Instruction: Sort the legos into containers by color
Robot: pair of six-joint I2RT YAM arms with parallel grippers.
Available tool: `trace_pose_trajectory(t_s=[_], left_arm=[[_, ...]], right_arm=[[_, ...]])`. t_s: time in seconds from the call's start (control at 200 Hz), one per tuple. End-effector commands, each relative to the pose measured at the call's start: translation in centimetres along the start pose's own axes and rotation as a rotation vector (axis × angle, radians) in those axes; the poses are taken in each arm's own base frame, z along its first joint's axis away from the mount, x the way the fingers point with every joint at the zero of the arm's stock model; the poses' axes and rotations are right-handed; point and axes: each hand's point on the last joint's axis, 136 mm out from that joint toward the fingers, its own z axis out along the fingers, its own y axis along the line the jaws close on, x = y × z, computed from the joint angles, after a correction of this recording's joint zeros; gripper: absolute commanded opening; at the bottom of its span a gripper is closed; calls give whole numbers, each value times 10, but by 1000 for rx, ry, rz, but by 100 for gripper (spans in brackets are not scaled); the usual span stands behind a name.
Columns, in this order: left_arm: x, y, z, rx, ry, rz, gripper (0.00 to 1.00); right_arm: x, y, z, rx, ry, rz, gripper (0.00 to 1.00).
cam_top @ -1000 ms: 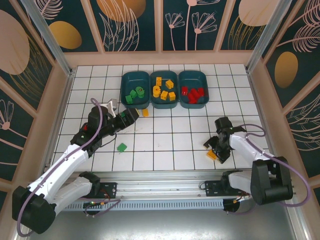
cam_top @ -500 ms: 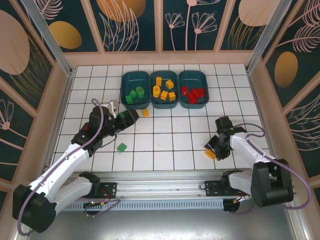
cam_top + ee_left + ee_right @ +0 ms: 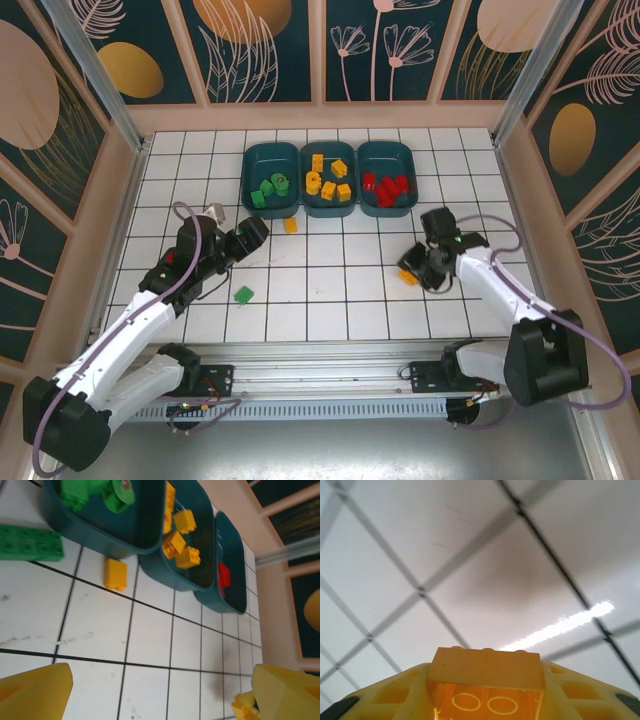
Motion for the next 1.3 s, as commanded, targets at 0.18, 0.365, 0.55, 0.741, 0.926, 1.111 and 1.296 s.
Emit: trace_pose_trajectory(t_s=[0.18,0.365,0.55,0.741,0.926,1.111,1.296], left_arm=[[3,56,10,-222,-30,1,93],[35,99,24,-347,101,79,89],[57,132,28,-451,203,135,80],[62,147,26,-517,228,187,80],[81,155,44,-568,317,308,81],[103,155,51,-607,407,424,78],[131,150,45,-538,507,424,71]], right_arm=[[-81,196,9,-234,-263,-299,38],[-118,272,49,-195,-340,-404,41],[-140,303,68,-154,-369,-451,66],[-139,330,38,-212,-415,-504,84],[-109,323,12,-295,-397,-530,86],[-78,281,-9,-357,-361,-508,86],[-57,235,-23,-360,-360,-503,86]])
